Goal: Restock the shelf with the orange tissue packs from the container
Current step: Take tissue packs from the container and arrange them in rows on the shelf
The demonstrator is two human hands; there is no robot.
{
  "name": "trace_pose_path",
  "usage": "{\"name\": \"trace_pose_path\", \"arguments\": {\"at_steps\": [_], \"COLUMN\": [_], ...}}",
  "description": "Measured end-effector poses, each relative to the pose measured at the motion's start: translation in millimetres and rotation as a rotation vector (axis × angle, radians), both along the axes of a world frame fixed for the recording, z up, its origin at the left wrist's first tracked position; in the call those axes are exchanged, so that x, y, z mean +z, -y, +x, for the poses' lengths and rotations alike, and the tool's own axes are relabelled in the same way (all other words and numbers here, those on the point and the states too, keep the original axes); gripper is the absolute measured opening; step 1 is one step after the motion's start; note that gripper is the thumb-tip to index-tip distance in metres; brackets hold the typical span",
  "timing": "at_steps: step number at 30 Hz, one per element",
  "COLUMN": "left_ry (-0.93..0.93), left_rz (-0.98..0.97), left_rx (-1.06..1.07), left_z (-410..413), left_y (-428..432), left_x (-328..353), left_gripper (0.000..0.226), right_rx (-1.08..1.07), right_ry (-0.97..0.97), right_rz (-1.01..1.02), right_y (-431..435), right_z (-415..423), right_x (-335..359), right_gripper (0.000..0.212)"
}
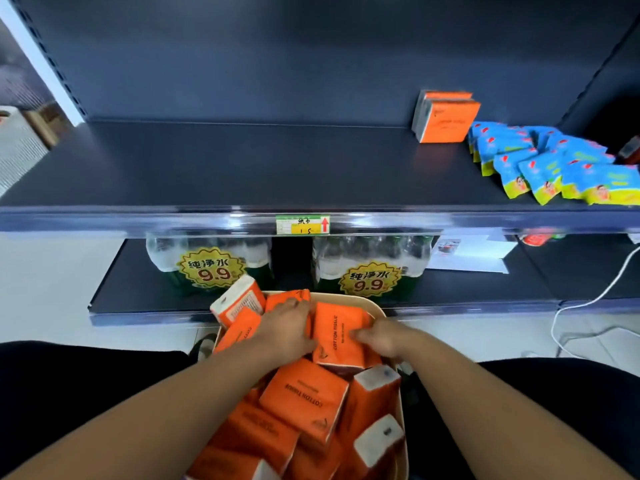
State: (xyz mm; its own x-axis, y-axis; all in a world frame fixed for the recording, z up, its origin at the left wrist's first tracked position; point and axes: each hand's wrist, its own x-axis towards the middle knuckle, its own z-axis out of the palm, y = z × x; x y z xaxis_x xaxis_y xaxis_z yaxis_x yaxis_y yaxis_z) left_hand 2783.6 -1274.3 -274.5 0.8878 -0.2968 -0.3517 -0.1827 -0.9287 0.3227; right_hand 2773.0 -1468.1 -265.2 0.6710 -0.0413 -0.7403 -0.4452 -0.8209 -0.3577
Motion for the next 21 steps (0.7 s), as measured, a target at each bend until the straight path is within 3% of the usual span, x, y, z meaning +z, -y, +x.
{"name": "trace_pose_path", "arguments": {"at_steps": [1, 4, 8, 13, 17, 21], "left_ry": [0.022, 0.059, 0.097, 0.113, 0.030, -0.036], "left_rz": [0.034, 0.101, 0.123, 0.099, 0.024, -0.236], "left_rx": [-0.011, -0.049, -0.092, -0.098, -0.041, 0.075], "left_z": [-2.1, -4.2, -3.7, -1.0, 9.0, 29.5], "left_y": [0.7, 4.8, 4.9, 4.1, 6.6, 2.5], "left_x": [-3.5, -10.0, -15.9, -18.9, -9.7, 12.3], "left_gripper": [0.067, 0.065, 0.066, 0.078, 0.089, 0.107], "right_rx": [-0.043, -0.184, -0.335, -0.308, -0.170, 0.108], "right_ry": [-0.017, -0.036, 0.019, 0.024, 0.074, 0.215], "right_rz": [0.040, 0.111, 0.196, 0.244, 0.163, 0.076], "right_y": [-3.6, -12.0, -14.0, -11.7, -13.6, -7.0], "right_z": [-3.5, -7.5, -5.4, -5.3, -1.4, 9.7], "right_x": [-6.8, -29.6, -31.2, -36.7, -11.8, 24.6], "right_gripper": [0.056, 0.104, 0.105, 0.129, 0.107, 0.099]}}
